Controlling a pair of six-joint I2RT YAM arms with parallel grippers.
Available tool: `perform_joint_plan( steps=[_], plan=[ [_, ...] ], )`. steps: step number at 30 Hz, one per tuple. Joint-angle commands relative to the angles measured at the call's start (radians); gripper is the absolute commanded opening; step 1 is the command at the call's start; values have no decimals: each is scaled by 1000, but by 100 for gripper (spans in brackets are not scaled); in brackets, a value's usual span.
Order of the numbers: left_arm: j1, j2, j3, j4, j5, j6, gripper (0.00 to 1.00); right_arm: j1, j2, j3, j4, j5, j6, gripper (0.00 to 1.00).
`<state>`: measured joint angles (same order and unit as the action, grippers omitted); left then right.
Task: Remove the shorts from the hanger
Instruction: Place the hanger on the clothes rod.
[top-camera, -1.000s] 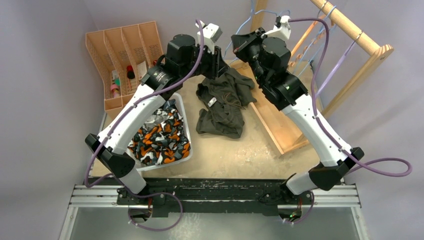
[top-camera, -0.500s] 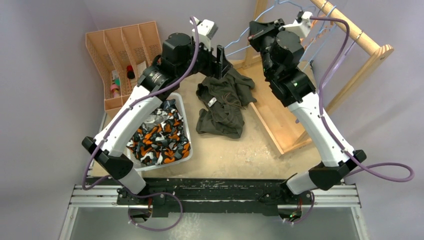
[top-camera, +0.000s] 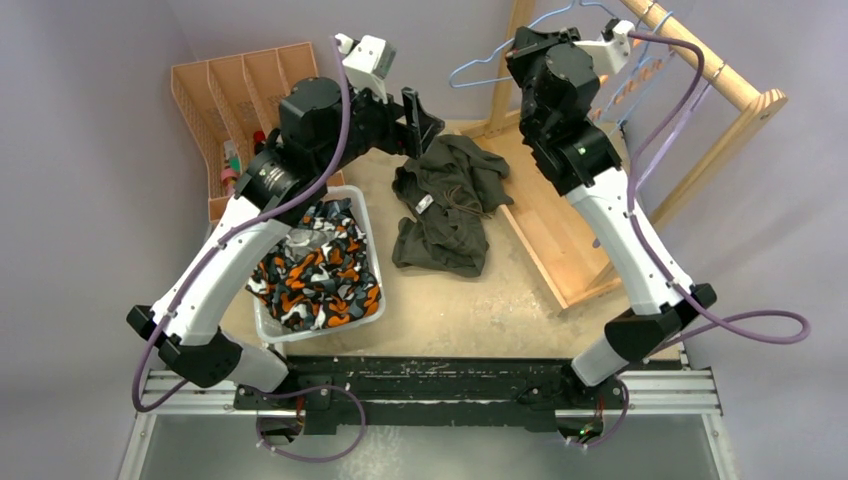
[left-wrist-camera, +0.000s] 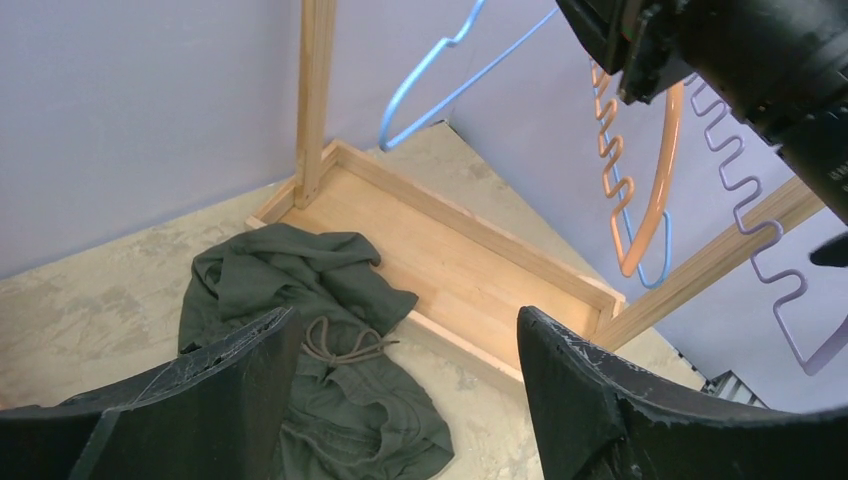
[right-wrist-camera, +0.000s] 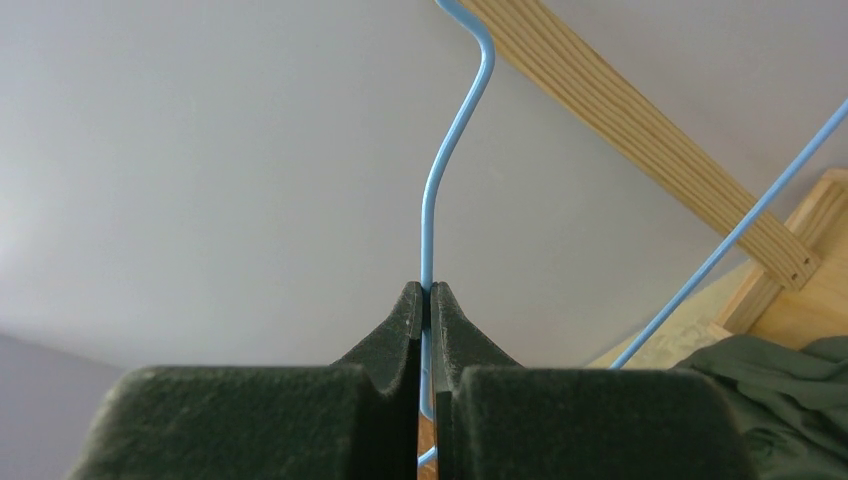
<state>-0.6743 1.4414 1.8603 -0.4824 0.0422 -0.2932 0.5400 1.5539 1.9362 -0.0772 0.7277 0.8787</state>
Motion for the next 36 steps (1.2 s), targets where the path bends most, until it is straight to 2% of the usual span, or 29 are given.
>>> perform_joint_plan(
  steps=[1,10,24,29,36],
  plan=[
    [8,-32,-11,39,-9,-19,78,-21,54,116,-31,84,80,0],
    [8,-59,-34,31,-11,-21,80,-70,114,181,-84,74,151,0],
    [8,-65,-52,41,2,-38,82,-112,80,133,-121,136,234,0],
    [8,-69,-61,46,1,-38,83,-116,73,104,-94,119,216,0],
    [7,-67,-64,49,4,-40,84,-115,35,-7,3,73,165,17]
  ],
)
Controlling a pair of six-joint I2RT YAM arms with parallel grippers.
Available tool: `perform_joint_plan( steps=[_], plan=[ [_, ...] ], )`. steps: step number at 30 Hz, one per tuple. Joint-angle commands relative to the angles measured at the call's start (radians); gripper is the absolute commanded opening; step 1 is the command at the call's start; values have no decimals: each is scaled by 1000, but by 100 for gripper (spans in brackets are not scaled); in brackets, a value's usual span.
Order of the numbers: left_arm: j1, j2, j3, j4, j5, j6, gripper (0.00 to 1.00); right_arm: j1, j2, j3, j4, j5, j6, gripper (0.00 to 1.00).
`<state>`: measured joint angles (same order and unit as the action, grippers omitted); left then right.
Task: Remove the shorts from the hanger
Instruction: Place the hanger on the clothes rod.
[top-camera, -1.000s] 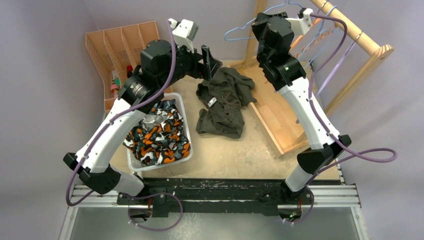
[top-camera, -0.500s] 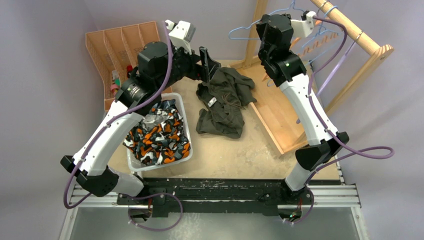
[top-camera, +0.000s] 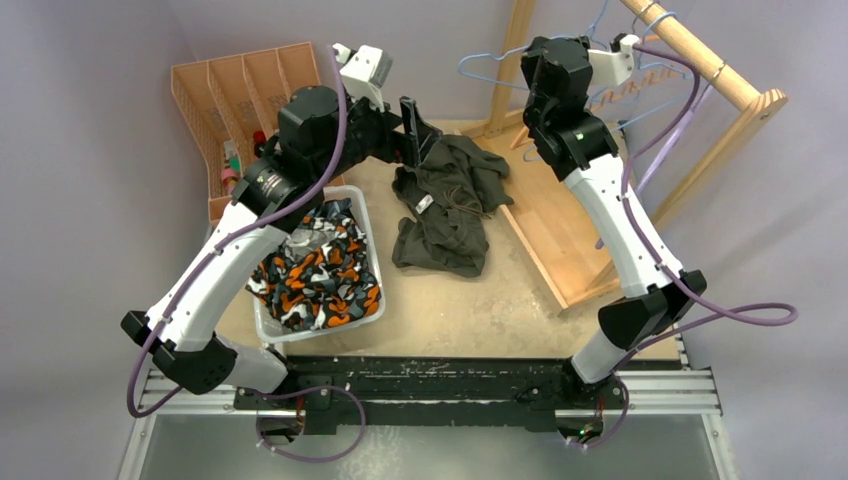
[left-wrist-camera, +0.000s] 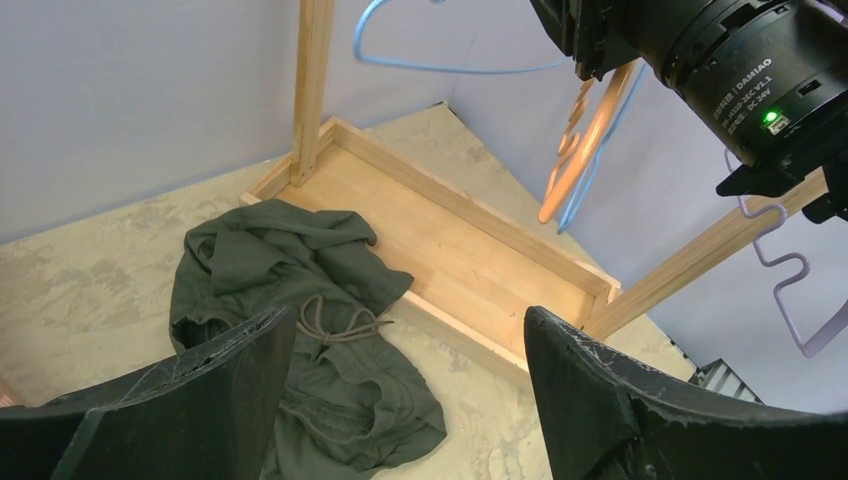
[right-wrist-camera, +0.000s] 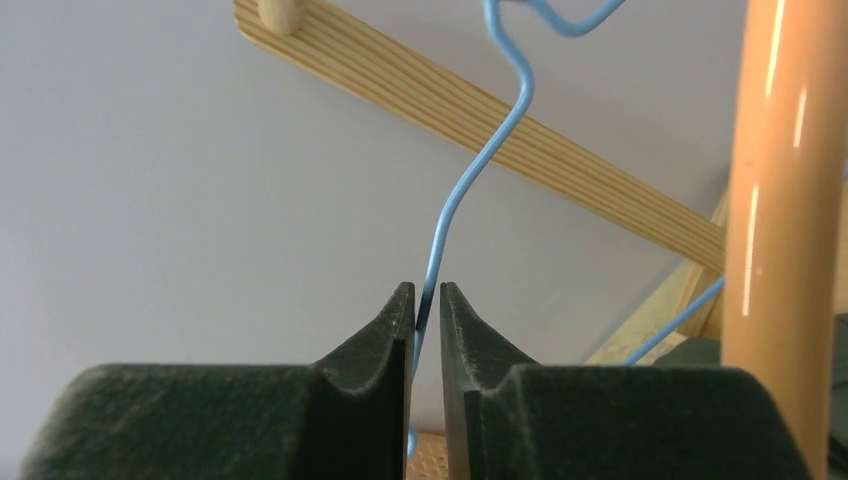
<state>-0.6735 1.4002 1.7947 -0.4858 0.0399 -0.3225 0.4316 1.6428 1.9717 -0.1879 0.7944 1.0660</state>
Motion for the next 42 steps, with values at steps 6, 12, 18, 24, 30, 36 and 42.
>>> perform_joint_plan(
  steps=[6,12,18,24,30,36,42],
  plan=[
    [7,-13,21,37,7,-3,85,-5,-96,-97,185,-23,-101,39],
    [7,-29,-11,43,-26,-10,85,-5,-159,-147,242,-185,-194,52],
    [7,-95,-115,56,-153,-54,86,-2,-267,-232,201,-243,-227,64],
    [6,-119,-166,77,-183,-72,86,-1,-322,-290,180,-354,-261,69],
    [7,-154,-215,47,-288,-91,87,-1,-334,-297,168,-565,-365,69],
    [6,-222,-316,38,-466,-138,88,3,-347,-301,135,-809,-546,68],
    [8,-305,-435,-8,-693,-223,89,104,-353,-282,58,-878,-798,66]
  ],
)
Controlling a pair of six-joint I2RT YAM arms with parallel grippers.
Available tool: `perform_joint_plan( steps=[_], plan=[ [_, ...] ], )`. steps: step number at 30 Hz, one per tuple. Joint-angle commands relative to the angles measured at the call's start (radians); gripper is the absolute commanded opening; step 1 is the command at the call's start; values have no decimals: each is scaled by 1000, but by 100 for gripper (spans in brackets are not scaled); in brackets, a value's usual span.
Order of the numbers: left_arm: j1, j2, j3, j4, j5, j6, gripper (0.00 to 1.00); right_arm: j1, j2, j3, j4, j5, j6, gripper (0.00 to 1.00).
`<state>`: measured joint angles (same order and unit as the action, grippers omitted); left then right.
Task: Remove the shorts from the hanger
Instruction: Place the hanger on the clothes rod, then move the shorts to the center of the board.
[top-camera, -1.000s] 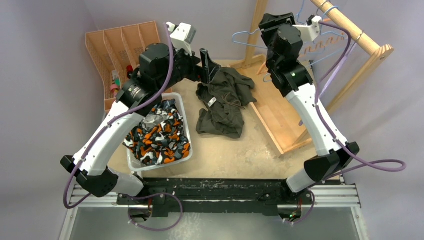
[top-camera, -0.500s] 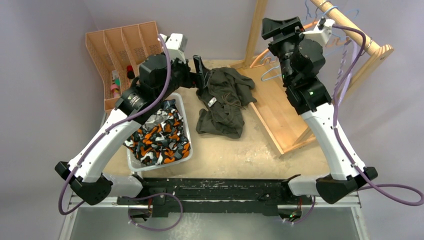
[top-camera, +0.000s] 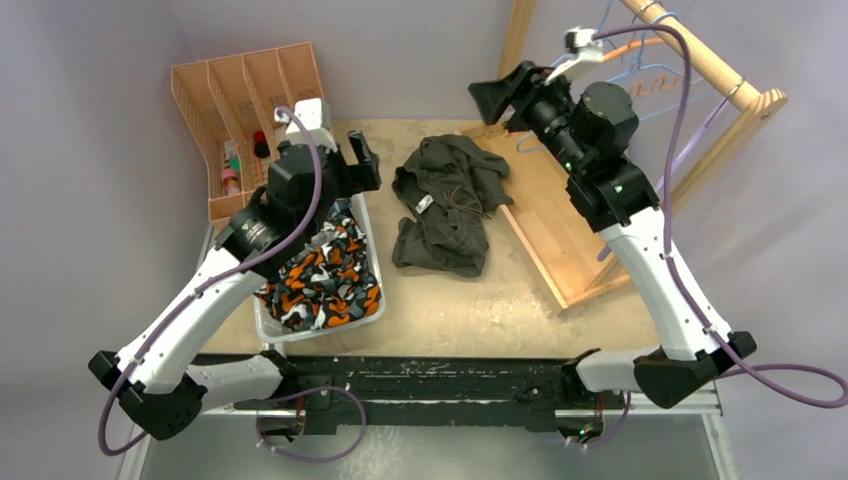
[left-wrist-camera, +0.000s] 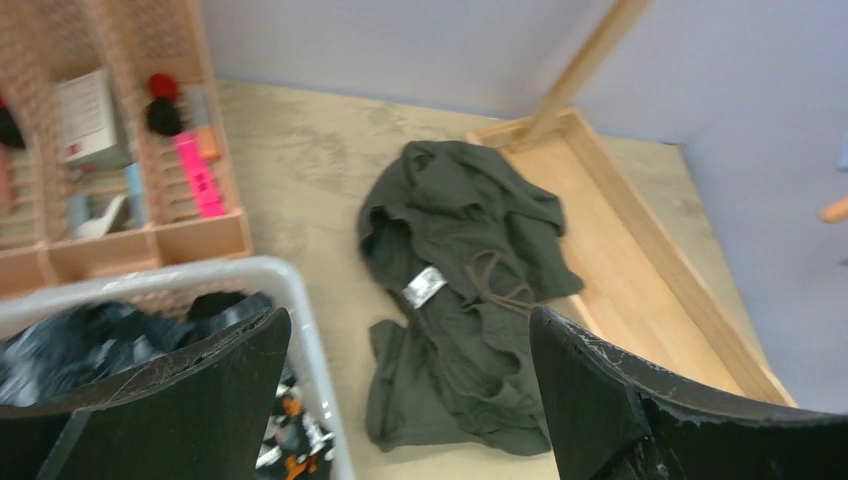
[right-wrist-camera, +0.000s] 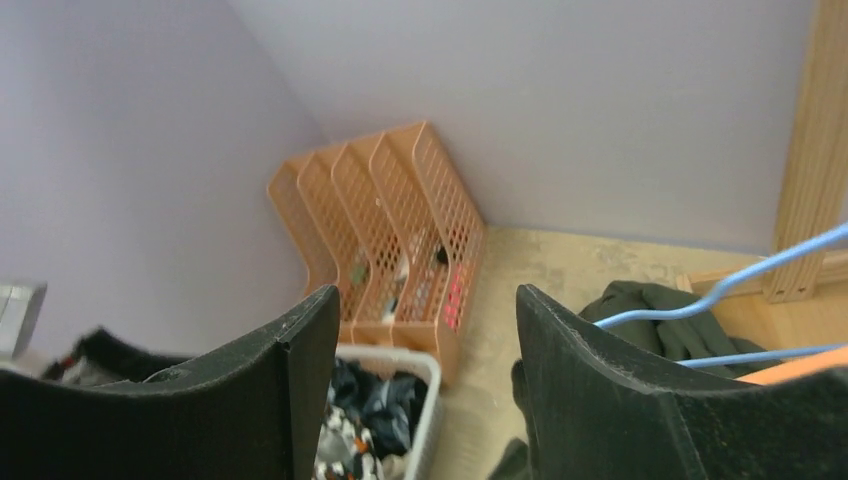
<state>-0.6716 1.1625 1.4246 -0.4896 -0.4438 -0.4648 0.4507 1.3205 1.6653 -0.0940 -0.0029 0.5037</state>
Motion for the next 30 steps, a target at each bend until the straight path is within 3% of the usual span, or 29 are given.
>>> perform_joint_plan(
  steps=[1,9,18,25,30],
  plan=[
    [7,-85,-85,-12,-239,-96,89,131,-37,17,-29,-27,-288,67],
    [9,-190,-197,-131,-432,-225,90,331,91,108,-140,164,-481,70],
    [8,-335,-278,-361,-661,-451,90,380,237,111,-232,339,-508,72],
    [9,-373,-284,-457,-714,-477,91,385,312,47,-169,364,-501,76],
    [9,-372,-273,-469,-727,-448,91,384,419,90,-232,385,-449,78]
  ],
)
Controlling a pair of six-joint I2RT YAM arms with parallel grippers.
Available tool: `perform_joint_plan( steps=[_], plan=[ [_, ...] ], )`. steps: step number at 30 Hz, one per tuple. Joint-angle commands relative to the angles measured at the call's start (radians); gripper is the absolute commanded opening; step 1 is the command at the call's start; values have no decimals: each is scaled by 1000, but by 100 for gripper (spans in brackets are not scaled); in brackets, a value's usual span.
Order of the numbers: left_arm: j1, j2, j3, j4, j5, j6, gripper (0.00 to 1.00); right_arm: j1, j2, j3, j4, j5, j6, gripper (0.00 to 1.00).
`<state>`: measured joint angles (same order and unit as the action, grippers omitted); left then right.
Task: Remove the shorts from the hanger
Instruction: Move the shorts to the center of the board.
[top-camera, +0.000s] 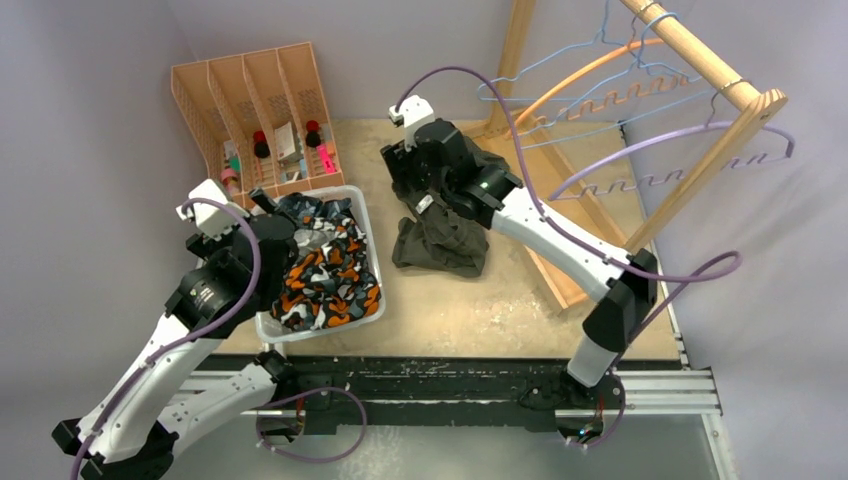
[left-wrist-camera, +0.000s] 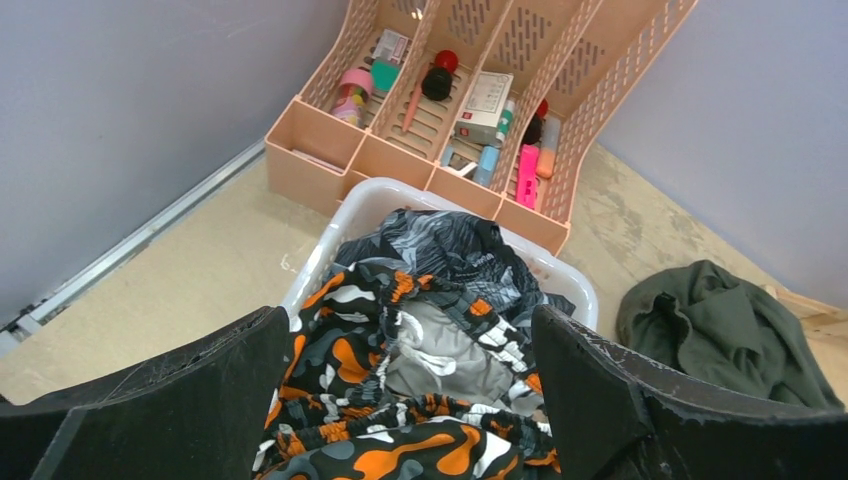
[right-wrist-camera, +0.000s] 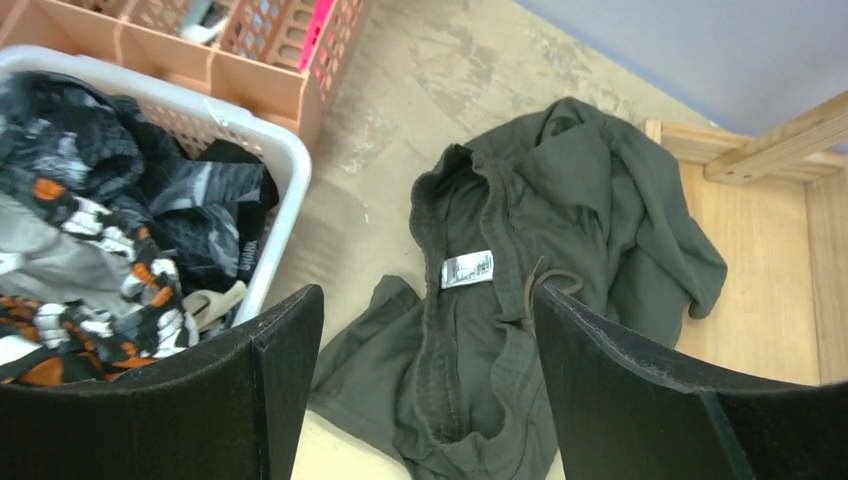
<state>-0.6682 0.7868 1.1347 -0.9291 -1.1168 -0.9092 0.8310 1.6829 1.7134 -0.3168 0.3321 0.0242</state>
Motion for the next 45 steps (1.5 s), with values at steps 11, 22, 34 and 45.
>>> perform_joint_plan(
  steps=[11,22,34,45],
  plan=[
    [5,-20,39,-27,-76,35,91,-10,237,74,-103,63,110,91],
    [5,-7,41,-6,-38,57,92,-71,383,106,-182,46,116,94],
    [5,0,12,46,32,81,92,-168,489,131,-178,4,113,99],
    [5,10,17,77,52,130,90,-169,564,53,-154,-68,124,66]
  ],
)
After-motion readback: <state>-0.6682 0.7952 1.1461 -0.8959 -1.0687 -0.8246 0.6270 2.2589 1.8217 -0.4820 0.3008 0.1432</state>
